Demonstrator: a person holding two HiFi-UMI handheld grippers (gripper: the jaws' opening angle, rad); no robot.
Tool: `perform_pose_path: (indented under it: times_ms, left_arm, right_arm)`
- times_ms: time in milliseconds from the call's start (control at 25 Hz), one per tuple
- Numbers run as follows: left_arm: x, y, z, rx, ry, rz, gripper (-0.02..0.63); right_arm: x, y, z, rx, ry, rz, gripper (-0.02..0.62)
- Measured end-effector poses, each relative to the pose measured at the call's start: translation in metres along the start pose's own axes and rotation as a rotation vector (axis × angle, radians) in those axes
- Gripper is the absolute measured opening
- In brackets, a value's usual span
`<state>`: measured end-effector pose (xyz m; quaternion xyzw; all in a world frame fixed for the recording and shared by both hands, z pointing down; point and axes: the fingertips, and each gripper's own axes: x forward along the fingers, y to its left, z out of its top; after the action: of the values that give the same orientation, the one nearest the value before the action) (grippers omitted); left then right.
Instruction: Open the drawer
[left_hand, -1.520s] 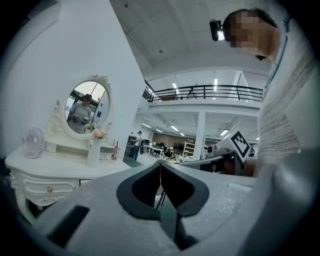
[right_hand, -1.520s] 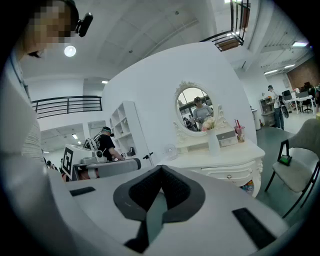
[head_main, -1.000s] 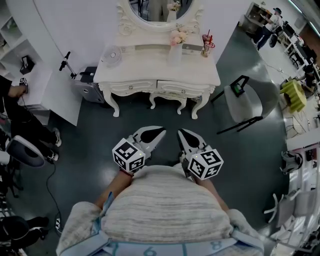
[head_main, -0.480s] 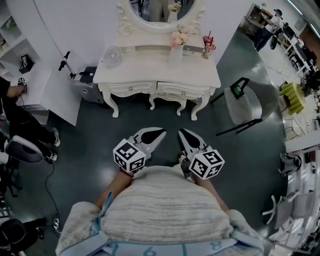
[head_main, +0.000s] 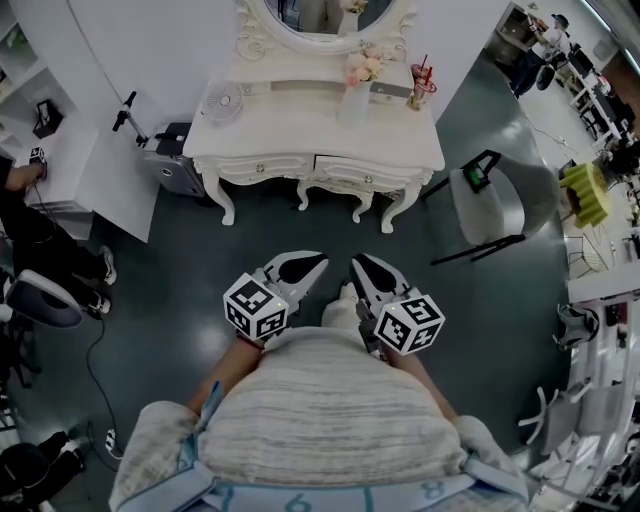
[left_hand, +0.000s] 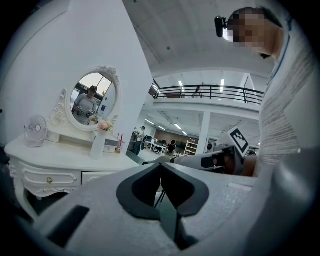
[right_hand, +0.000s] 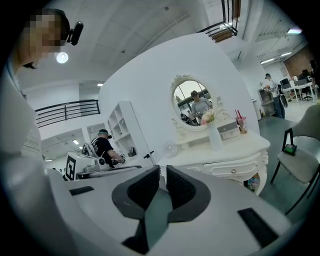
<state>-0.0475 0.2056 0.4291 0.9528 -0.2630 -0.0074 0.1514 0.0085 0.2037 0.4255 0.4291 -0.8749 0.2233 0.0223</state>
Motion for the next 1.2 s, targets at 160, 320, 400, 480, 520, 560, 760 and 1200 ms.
perform_pose_path:
  times_ms: [160,320,400,480,520,560,760,1200]
  left_arm:
    - [0.012,0.014,-0.002,-0.015,0.016,0.014,0.014]
    - [0.027,0.030,-0.008,-0.034,0.037,0.023,0.014]
    - [0.037,0.040,-0.010,-0.046,0.044,0.026,0.014]
    - [0.050,0.050,-0.011,-0.054,0.048,0.028,0.014]
    - [0.057,0.055,-0.011,-0.055,0.051,0.028,0.014]
    - [0.064,0.060,-0.011,-0.054,0.053,0.028,0.014]
    - [0.100,0.090,-0.008,-0.047,0.069,0.029,0.015]
    - [0.168,0.142,0.009,-0.051,0.094,0.054,0.014]
  right_arm:
    - [0.009,-0.020,0.003,0.006,0.009,-0.019,0.011]
    - [0.023,-0.045,0.009,0.017,0.012,-0.039,0.011]
    - [0.030,-0.060,0.011,0.022,0.021,-0.050,0.011]
    - [0.039,-0.075,0.013,0.011,0.034,-0.060,0.011]
    - [0.043,-0.083,0.015,-0.001,0.041,-0.065,0.011]
    - [0.048,-0.091,0.016,-0.012,0.050,-0.069,0.011]
    - [0.075,-0.127,0.028,-0.011,0.069,-0.060,0.011]
    - [0.119,-0.191,0.053,-0.026,0.130,-0.020,0.014]
